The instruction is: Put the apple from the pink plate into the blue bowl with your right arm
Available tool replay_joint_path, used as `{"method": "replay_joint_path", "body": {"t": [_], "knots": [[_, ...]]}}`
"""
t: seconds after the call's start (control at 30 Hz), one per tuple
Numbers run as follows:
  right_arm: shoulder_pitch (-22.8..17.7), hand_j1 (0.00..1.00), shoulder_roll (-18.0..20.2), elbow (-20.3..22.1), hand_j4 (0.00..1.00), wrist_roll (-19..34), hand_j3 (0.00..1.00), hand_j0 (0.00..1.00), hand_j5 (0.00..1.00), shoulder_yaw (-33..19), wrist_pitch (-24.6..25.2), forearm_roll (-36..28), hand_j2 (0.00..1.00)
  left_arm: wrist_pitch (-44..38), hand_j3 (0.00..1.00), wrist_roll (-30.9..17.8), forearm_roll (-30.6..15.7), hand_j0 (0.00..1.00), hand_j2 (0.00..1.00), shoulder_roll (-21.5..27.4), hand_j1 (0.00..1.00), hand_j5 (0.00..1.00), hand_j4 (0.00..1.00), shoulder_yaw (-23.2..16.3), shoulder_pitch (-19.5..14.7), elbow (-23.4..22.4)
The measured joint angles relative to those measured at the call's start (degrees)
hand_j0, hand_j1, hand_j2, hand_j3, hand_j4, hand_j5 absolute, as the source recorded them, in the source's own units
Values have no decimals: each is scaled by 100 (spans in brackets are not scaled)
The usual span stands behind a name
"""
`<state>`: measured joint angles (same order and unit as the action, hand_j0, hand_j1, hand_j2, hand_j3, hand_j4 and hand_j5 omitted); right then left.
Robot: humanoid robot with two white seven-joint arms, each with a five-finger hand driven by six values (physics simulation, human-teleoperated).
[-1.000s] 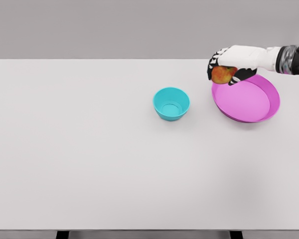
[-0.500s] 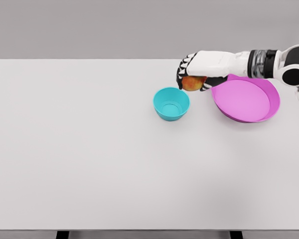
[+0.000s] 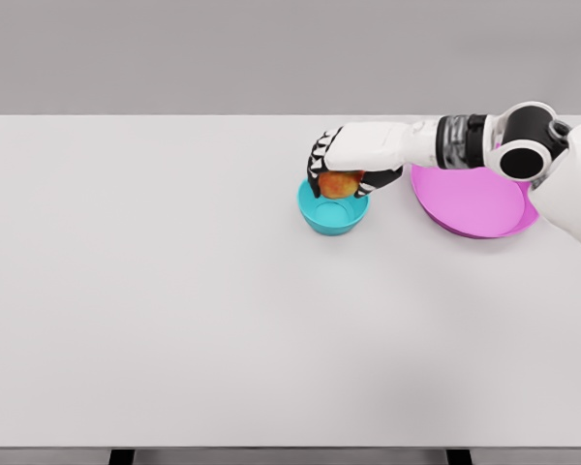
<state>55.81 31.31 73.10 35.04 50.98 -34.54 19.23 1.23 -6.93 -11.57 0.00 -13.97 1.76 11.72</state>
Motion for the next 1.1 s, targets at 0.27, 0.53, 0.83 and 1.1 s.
{"method": "replay_joint_path", "body": {"t": [0.27, 0.53, 0.83, 1.1], "knots": [[0, 52, -111, -161, 52, -1, 52, 52, 52, 137, 14, 39, 52, 0, 100, 0, -1, 100, 100, 0, 100, 100, 100, 0, 0, 1], [9, 100, -119, -231, 100, -1, 100, 100, 100, 135, 72, 33, 100, 0, 100, 0, -1, 100, 100, 0, 100, 100, 100, 0, 9, 1], [44, 100, -75, -190, 100, 0, 100, 100, 100, -12, 55, 30, 100, 0, 100, 0, 0, 100, 100, 0, 100, 100, 100, 0, 0, 0], [-668, 100, 624, -172, 100, 0, 100, 100, 100, -1568, -58, -31, 100, 0, 100, 0, 0, 100, 100, 0, 100, 100, 100, 0, 0, 2]]}}
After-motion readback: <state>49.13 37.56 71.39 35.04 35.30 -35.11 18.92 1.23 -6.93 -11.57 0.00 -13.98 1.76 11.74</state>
